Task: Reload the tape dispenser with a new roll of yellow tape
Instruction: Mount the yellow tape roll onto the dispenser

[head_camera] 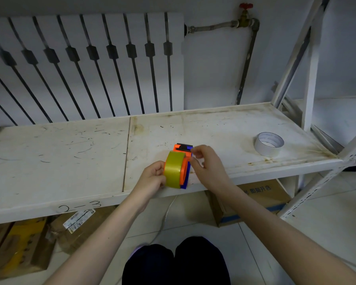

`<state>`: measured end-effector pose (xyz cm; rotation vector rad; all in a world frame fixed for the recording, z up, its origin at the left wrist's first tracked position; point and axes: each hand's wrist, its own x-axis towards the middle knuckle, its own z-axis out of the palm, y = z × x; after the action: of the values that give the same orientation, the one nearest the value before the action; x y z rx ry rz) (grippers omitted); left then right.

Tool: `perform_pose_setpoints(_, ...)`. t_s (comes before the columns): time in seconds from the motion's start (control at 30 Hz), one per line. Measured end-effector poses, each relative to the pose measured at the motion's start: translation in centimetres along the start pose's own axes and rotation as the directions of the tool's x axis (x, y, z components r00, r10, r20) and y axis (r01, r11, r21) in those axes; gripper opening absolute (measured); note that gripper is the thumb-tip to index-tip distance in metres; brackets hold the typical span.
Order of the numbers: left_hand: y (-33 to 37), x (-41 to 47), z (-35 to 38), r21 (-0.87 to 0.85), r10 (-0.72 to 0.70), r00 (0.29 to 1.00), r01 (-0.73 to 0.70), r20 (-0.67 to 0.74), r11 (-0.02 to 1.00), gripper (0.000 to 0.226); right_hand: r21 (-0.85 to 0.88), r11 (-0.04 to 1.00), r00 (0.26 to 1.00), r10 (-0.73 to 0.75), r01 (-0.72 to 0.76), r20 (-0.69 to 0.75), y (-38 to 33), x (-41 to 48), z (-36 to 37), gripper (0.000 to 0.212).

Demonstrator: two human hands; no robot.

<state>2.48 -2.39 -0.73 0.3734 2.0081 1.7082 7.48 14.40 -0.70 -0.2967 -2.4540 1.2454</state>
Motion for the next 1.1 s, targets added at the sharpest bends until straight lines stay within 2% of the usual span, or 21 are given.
perform_pose_setpoints(0.07,-0.3,0.1,0.0,-0.003,-0.007,1.0,0.007,-0.009,1.0,0.032,-0.045,0.994,0.988,-0.095,0.101,0.119,-0.6,0.6,0.2,0.042)
perform_pose_setpoints(0.13,-0.2,0.0,0.0,-0.025,-0.028,0.999,0.027,-0.025,0.999,0.03,-0.135,0.982,0.952,-0.089,0.133,0.291,-0.9,0.9,0.5,0.057)
perform_pose_setpoints(0.17,0.0,0.0,0.1,-0.041,-0.051,0.998,0.05,-0.037,0.998,0.028,-0.178,0.973,0.941,-0.08,0.145,0.328,-0.9,0.9,0.7,0.06)
perform_pose_setpoints(0.27,1.5,0.0,0.3,-0.098,-0.144,0.987,0.137,-0.068,0.986,0.024,-0.207,0.955,0.949,-0.153,0.214,0.275,-0.7,0.2,1.0,0.06)
perform_pose_setpoints(0.37,2.6,0.3,0.8,-0.115,-0.216,0.973,0.206,-0.08,0.972,0.005,-0.175,0.94,0.939,-0.248,0.292,0.238,-0.2,-0.4,1.1,0.058)
perform_pose_setpoints(0.43,2.3,0.8,0.9,-0.126,-0.237,0.964,0.222,-0.118,0.967,0.014,-0.159,0.93,0.926,-0.288,0.331,0.242,0.1,-0.7,1.2,0.058)
perform_pose_setpoints(0.5,2.4,1.0,1.1,-0.133,-0.243,0.96,0.225,-0.138,0.965,0.014,-0.151,0.923,0.918,-0.313,0.355,0.245,0.3,-0.9,1.2,0.059)
perform_pose_setpoints(0.73,3.2,1.3,1.6,-0.108,-0.249,0.959,0.235,-0.137,0.966,0.015,-0.153,0.942,0.943,-0.267,0.3,0.2,0.1,-1.2,1.2,0.068)
perform_pose_setpoints(1.1,3.1,0.9,1.2,-0.103,-0.292,0.951,0.281,-0.107,0.954,0.012,-0.16,0.949,0.94,-0.228,0.273,0.255,0.0,-1.1,0.8,0.073)
